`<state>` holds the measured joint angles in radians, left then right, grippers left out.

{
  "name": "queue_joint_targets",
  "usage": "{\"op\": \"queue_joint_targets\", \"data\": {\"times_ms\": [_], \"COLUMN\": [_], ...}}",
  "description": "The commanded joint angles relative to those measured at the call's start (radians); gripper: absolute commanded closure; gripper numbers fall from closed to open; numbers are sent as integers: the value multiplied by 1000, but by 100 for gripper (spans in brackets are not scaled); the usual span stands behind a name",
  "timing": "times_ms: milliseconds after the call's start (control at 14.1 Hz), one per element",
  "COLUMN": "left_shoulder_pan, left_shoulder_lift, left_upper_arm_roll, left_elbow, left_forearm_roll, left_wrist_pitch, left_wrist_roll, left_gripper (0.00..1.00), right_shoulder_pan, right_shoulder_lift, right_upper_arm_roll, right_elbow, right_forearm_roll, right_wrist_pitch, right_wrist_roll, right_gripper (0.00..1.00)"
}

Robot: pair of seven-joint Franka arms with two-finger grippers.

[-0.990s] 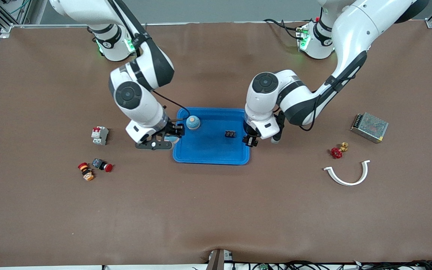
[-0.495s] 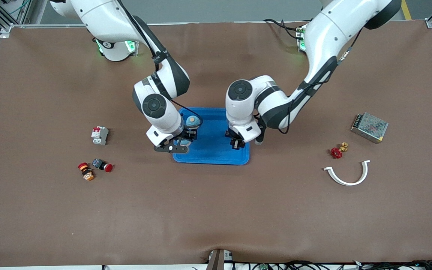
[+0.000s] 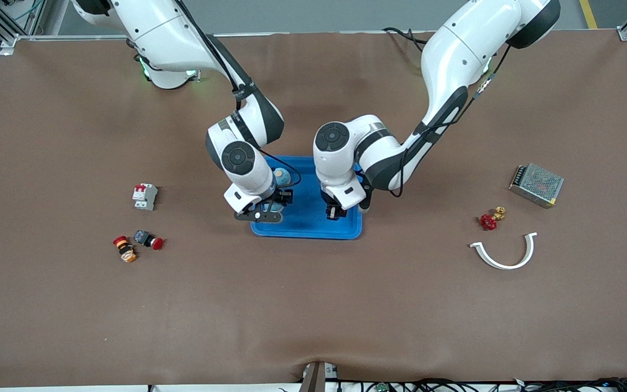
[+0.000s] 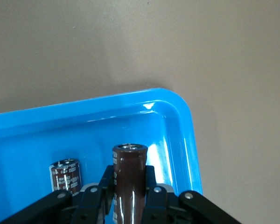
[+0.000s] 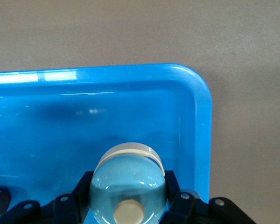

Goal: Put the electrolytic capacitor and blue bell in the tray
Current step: 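Lower both held items into the blue tray and open both grippers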

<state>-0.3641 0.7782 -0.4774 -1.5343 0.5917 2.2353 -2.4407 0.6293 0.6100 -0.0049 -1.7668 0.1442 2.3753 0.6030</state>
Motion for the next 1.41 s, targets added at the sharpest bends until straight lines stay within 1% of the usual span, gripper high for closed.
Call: {"op": "queue_joint_targets", "data": {"times_ms": [0, 141, 212, 354, 424, 566, 1273, 1343], "left_shoulder_pan": [-19, -27, -38, -91, -108, -111, -128, -130], "left_shoulder_lift": [29, 39, 48, 62, 70, 82, 99, 99], "left_upper_arm_roll": [8, 11, 28, 87, 103, 108, 108, 108], "left_elbow": [51, 63, 68, 89, 101, 108, 109, 109], "left_forearm_roll": [-17, -15, -15, -20, -20, -20, -18, -18], "left_wrist_pitch": [-23, -23, -23, -22, -22, -22, -13, -13], "left_wrist_roll": [-12, -17, -23, -32, -41, -44, -60, -61], "left_gripper": [100, 100, 100, 100, 100, 100, 100, 100], "right_shoulder_pan": [24, 33, 36, 36, 41, 43, 46, 47], "right_shoulder_lift": [17, 30, 31, 36, 36, 37, 53, 53], "right_upper_arm_roll": [-14, -17, -17, -17, -18, -20, -23, -23], "right_elbow": [1, 0, 1, 0, -2, -3, -13, -13], "right_forearm_roll": [8, 6, 6, 6, 3, -14, -15, -15], "right_wrist_pitch": [28, 42, 44, 50, 50, 50, 74, 74], "right_wrist_roll": [17, 32, 35, 35, 35, 37, 38, 38], "right_gripper": [65, 64, 64, 64, 64, 64, 63, 60]}}
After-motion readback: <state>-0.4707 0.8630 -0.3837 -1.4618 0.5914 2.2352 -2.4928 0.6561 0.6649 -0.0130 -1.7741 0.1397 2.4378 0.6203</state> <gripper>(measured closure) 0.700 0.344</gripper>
